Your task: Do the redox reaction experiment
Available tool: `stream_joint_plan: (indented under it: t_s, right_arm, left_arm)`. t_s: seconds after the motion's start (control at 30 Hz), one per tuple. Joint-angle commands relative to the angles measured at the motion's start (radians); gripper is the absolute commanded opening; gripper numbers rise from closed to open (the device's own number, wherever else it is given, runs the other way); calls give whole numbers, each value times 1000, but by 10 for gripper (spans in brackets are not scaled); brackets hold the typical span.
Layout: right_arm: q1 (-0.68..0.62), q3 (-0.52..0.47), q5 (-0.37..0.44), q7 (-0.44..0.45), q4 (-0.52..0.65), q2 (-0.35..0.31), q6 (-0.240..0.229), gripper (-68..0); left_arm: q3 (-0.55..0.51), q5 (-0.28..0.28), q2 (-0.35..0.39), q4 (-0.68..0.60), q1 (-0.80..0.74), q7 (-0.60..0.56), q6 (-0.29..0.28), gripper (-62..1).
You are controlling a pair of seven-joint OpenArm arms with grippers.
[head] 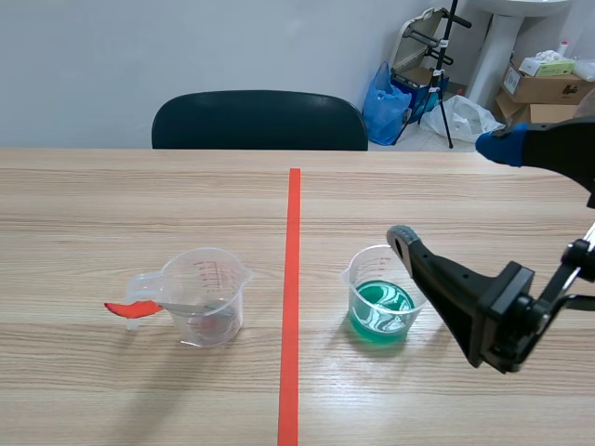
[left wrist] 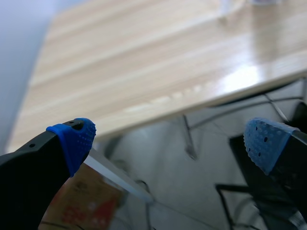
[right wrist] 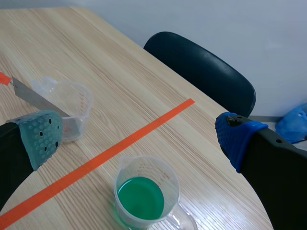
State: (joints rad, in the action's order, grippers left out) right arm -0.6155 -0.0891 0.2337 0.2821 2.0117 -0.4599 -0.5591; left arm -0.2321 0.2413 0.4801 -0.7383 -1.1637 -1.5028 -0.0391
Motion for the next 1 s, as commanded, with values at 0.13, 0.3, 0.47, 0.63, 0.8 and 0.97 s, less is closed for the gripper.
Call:
stream_joint_plan:
  t_s: [0.13, 0.3, 0.47, 0.63, 0.8, 0.97]
  right_arm:
    - [-56, -67, 61, -14, 60, 3, 43, 4]
    - [-61, -123, 111, -65, 60, 11, 43, 4]
    - [-61, -155, 136, -68, 60, 11, 43, 4]
    - [-61, -154, 138, -97, 60, 11, 42, 4]
    - [-61, -154, 137, -101, 60, 11, 42, 4]
    - [-61, -154, 137, -104, 60, 11, 42, 4]
  left_arm:
    - [-103, -68, -95, -145, 3, -51, 47, 14]
    - [-171, -198, -196, -290, 3, 29, 48, 14]
    - [-208, -310, -304, -446, 3, 185, 48, 14]
    - [-212, -368, -391, -571, 6, 285, 50, 14]
    - [-246, -431, -458, -632, 65, 433, 53, 14]
    - [-286, -450, -482, -670, 121, 566, 51, 14]
